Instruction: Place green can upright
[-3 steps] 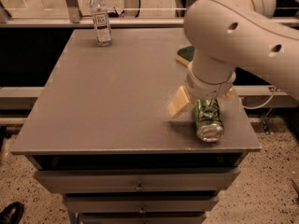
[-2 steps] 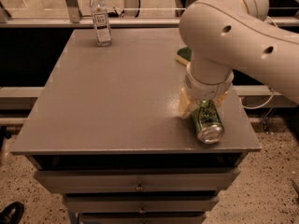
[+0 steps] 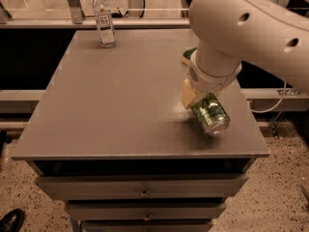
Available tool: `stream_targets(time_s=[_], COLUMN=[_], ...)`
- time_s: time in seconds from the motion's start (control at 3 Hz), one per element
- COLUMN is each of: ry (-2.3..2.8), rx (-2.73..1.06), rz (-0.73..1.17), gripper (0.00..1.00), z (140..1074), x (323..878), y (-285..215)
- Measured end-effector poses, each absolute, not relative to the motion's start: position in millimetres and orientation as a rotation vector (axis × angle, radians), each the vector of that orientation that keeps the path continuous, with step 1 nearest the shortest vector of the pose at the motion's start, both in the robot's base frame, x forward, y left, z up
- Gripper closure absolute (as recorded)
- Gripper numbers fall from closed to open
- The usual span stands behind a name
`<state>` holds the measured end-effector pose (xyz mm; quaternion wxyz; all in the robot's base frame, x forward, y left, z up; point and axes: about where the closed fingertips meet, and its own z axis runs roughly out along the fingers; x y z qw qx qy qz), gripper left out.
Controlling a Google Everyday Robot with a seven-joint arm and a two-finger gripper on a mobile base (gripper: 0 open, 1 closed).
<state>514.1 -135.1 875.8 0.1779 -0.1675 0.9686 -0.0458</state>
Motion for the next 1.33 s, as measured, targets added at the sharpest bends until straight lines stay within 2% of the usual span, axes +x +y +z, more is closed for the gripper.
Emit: stream_targets(time_s=[0.33, 1.0, 1.33], ry=[2.563, 2.059, 1.914], rx=[-0.618, -0.633, -0.646], rz=[0.042, 0.65, 0.837], gripper=[1.0, 1.0, 1.0], z=[907, 962, 962], x=[530, 570, 559], y=[-110, -63, -74])
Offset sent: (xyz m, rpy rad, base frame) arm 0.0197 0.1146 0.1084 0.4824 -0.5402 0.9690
